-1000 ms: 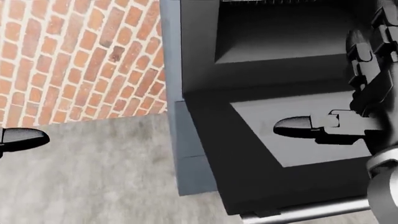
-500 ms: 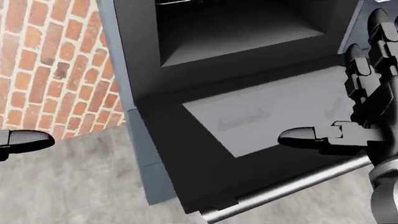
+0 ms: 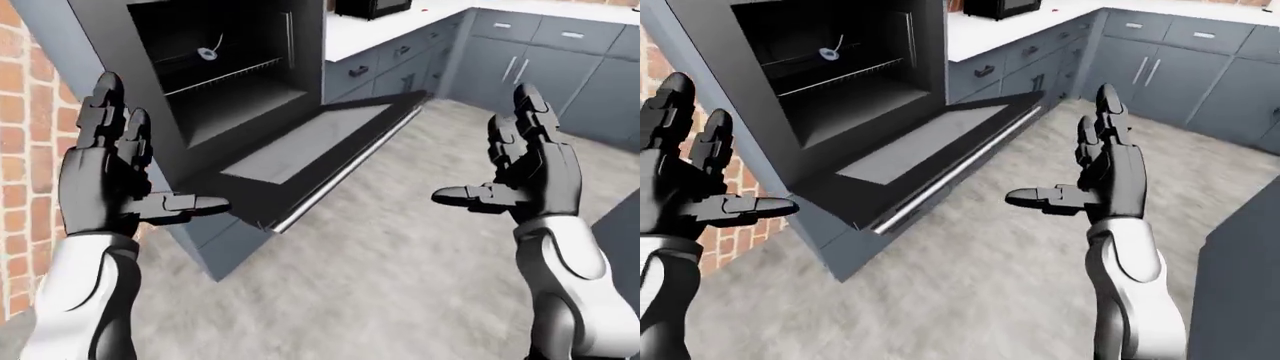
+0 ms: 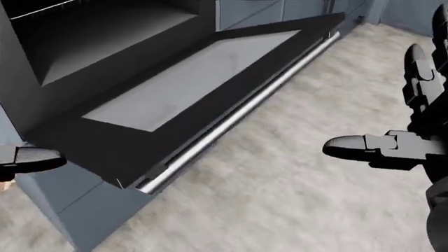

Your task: Close the oven door.

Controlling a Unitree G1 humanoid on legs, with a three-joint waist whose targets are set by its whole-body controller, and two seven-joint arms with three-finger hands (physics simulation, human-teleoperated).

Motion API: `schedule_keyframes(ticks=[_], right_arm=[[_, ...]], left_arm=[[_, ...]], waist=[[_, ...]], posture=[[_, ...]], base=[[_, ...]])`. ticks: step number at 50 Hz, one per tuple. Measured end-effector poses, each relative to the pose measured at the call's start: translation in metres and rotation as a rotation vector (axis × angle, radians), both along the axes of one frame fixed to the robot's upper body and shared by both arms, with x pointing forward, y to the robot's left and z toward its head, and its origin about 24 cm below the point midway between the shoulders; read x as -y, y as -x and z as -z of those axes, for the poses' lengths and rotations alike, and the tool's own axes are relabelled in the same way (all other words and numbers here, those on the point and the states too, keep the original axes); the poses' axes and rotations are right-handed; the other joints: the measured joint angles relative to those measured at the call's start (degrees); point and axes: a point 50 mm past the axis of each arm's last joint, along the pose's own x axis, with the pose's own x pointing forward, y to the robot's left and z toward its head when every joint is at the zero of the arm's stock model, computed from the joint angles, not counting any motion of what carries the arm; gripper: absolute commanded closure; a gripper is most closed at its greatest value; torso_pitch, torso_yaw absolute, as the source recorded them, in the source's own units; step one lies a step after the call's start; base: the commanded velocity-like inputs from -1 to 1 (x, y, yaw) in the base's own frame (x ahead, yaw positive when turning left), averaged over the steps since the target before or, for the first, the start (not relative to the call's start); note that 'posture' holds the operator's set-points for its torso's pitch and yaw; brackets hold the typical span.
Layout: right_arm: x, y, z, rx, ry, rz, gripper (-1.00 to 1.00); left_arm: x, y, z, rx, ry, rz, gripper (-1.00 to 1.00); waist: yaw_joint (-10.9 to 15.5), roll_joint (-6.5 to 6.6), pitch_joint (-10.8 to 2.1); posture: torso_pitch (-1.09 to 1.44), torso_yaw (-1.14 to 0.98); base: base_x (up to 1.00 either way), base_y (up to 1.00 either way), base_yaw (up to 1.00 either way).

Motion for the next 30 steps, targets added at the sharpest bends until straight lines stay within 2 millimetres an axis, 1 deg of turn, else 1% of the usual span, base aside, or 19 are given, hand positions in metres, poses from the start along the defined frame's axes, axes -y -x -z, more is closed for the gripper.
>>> schedule_keyframes(ticks=[2, 4, 5, 6, 7, 9, 14, 16, 24, 27, 30], right_arm=[[0.0, 0.0, -0.001, 0.006, -0.004, 0.007, -1.0], [-0.003, -0.001, -0.001, 0.009, -0.002, -0.011, -1.0], [-0.005, -0.001, -0.001, 0.012, 0.002, -0.02, -1.0], [-0.006, -0.001, -0.002, 0.015, 0.003, -0.028, -1.0], [-0.007, -0.001, -0.002, 0.02, 0.0, -0.036, -1.0], [-0.01, 0.0, 0.002, 0.012, -0.004, -0.056, -1.0], [-0.01, 0.003, 0.0, 0.023, -0.015, -0.086, -1.0], [-0.01, 0.003, -0.002, 0.036, -0.009, -0.089, -1.0], [-0.011, 0.007, -0.004, 0.059, 0.01, -0.108, -1.0], [-0.012, 0.006, -0.003, 0.053, 0.013, -0.116, -1.0], [-0.012, 0.007, -0.002, 0.046, 0.017, -0.122, -1.0]], left_arm=[[-0.003, 0.001, -0.001, 0.003, -0.002, -0.01, -1.0], [-0.006, 0.003, -0.005, 0.021, -0.005, -0.031, -1.0], [-0.006, 0.004, -0.006, 0.032, -0.007, -0.038, -1.0], [-0.007, 0.004, -0.008, 0.041, -0.009, -0.042, -1.0], [-0.007, 0.005, -0.009, 0.048, -0.012, -0.044, -1.0], [-0.008, 0.005, -0.007, 0.042, -0.011, -0.051, -1.0], [-0.011, 0.003, -0.002, 0.008, -0.001, -0.065, -1.0], [-0.01, 0.003, -0.002, 0.01, 0.0, -0.063, -1.0], [-0.008, 0.004, -0.005, 0.027, -0.006, -0.048, -1.0], [-0.007, 0.004, -0.004, 0.023, -0.004, -0.044, -1.0], [-0.007, 0.003, -0.003, 0.012, -0.002, -0.042, -1.0]], waist=[[0.6, 1.72, 0.76], [0.4, 3.1, 1.07], [0.1, 3.92, 1.05], [-0.1, 4.99, 0.78], [-0.2, 5.77, 0.41], [0.3, 4.88, 0.93], [1.4, 2.85, 0.89], [1.5, 2.35, 0.87], [1.8, 3.33, 0.43], [1.4, 3.55, 0.5], [1.1, 3.61, 1.1]], posture=[[0.0, 0.0], [0.0, 0.0], [0.0, 0.0], [0.0, 0.0], [0.0, 0.0], [0.0, 0.0], [0.0, 0.0], [0.0, 0.0], [0.0, 0.0], [0.0, 0.0], [0.0, 0.0]], base=[[0.0, 0.0, 0.0], [0.0, 0.0, 0.0], [0.0, 0.0, 0.0], [0.0, 0.0, 0.0], [0.0, 0.0, 0.0], [0.0, 0.0, 0.0], [0.0, 0.0, 0.0], [0.0, 0.0, 0.0], [0.0, 0.0, 0.0], [0.07, 0.0, 0.0], [0.2, 0.0, 0.0]])
